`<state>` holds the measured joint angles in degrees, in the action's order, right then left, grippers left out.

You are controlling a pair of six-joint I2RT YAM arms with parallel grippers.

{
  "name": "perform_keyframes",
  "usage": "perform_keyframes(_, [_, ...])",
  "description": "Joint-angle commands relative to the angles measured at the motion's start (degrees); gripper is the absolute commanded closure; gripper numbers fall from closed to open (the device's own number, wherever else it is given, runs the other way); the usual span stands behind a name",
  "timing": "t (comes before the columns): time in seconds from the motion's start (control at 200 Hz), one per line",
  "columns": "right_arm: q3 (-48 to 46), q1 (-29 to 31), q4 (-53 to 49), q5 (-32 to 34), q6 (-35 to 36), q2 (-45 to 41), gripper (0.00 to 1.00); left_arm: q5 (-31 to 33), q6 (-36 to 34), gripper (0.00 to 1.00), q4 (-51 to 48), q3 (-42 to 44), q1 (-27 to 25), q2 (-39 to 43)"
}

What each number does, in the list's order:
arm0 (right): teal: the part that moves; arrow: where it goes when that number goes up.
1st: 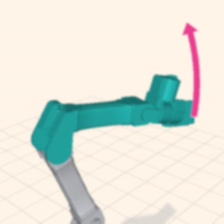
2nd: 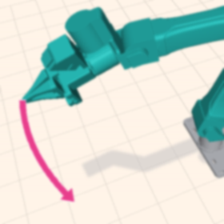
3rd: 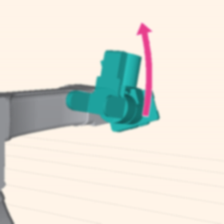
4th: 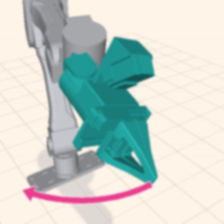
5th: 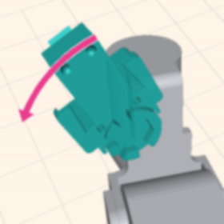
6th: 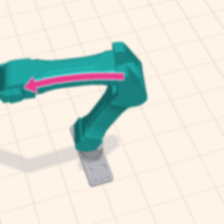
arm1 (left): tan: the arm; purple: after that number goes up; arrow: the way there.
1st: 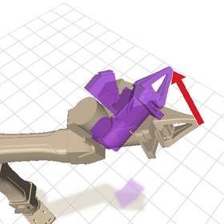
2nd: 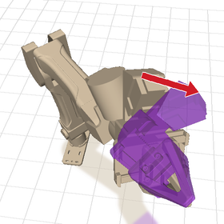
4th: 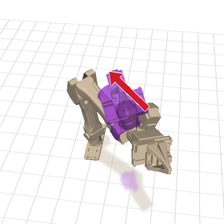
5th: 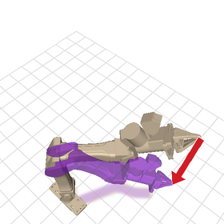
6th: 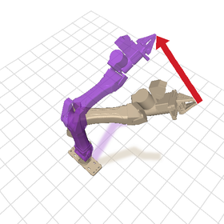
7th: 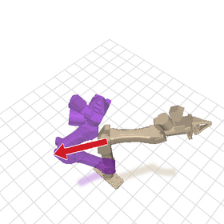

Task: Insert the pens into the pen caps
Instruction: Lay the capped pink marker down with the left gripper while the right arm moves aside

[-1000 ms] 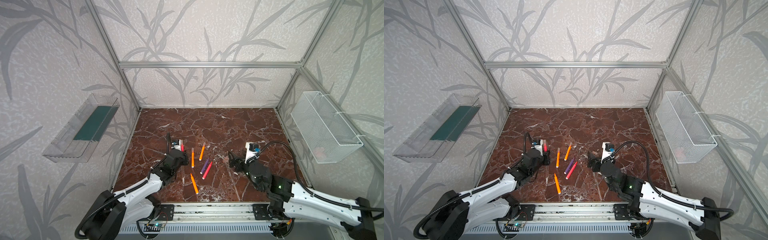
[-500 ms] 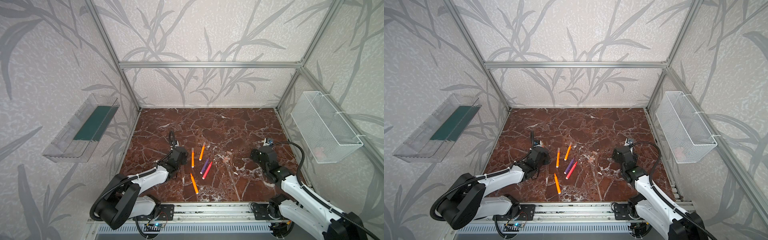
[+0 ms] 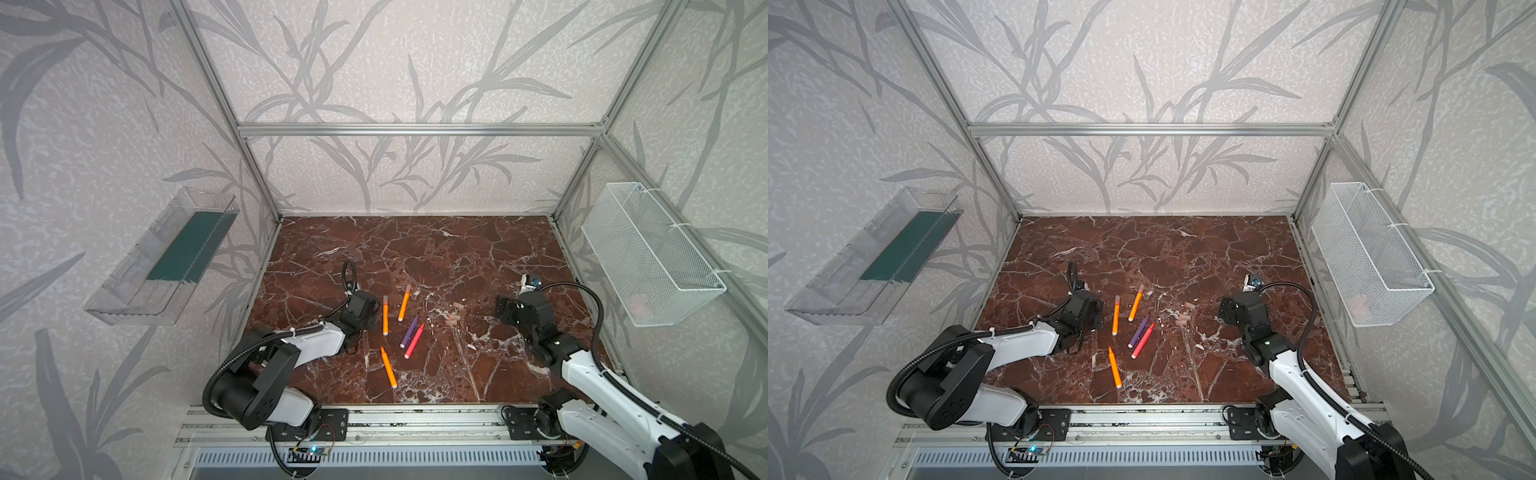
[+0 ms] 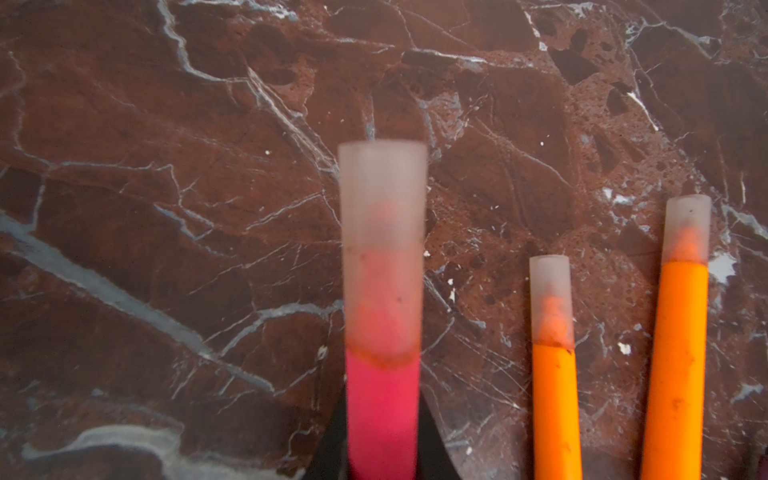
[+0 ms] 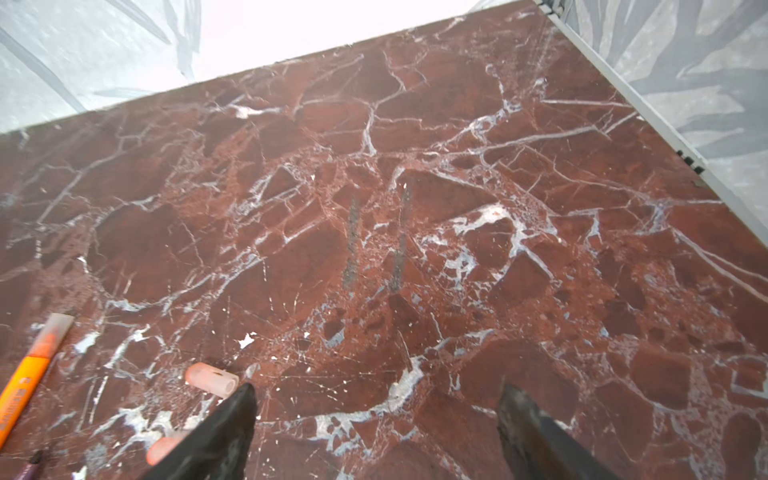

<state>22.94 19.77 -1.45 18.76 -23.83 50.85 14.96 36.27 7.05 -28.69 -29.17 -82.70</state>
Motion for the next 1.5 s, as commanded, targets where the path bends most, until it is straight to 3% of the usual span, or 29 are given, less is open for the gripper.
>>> perform_keyframes(0.0, [-1.7,-0.2,1.5,-0.5,0.6,-2.5,0.11,1.9,2.4,0.84,-3.1,-1.9,0.3,0.1])
perform_keyframes(0.13, [-3.9,-0.2,3.2,-0.1,0.7,-5.5,0.10,2.3,2.5,0.78,-6.0,-3.1,0.3,1.1])
perform_keyframes(0.32, [-5.2,-0.2,3.0,-0.2,0.6,-8.4,0.10,3.5,2.0,0.61,-9.2,-3.8,0.3,4.5])
perform_keyframes(0.46, [-5.4,-0.2,3.1,-0.2,0.6,-8.6,0.10,4.3,-0.5,0.60,-13.2,-5.1,0.3,9.3])
perform_keyframes(0.585, [-5.3,-0.2,3.1,-0.7,0.8,-8.6,0.10,-4.2,-6.1,0.60,-14.3,-4.6,0.1,15.5])
perform_keyframes(0.77, [-5.8,-0.2,2.7,-1.1,0.7,-10.2,0.10,-18.9,-7.7,0.58,-10.2,-0.5,-2.2,21.7])
perform_keyframes(0.935, [-6.3,-0.1,2.7,-1.8,0.9,-11.3,0.10,-16.2,-9.3,0.56,-9.6,0.7,-11.3,24.2])
perform_keyframes(1.145, [-6.2,-0.1,2.7,-2.3,0.8,-11.1,0.10,-17.8,-10.1,0.55,-5.7,-0.2,-18.6,18.9])
perform_keyframes(1.494, [-6.2,-0.1,2.6,-2.5,1.0,-10.8,0.10,-13.0,-11.5,0.60,-8.5,-7.5,-25.3,2.2])
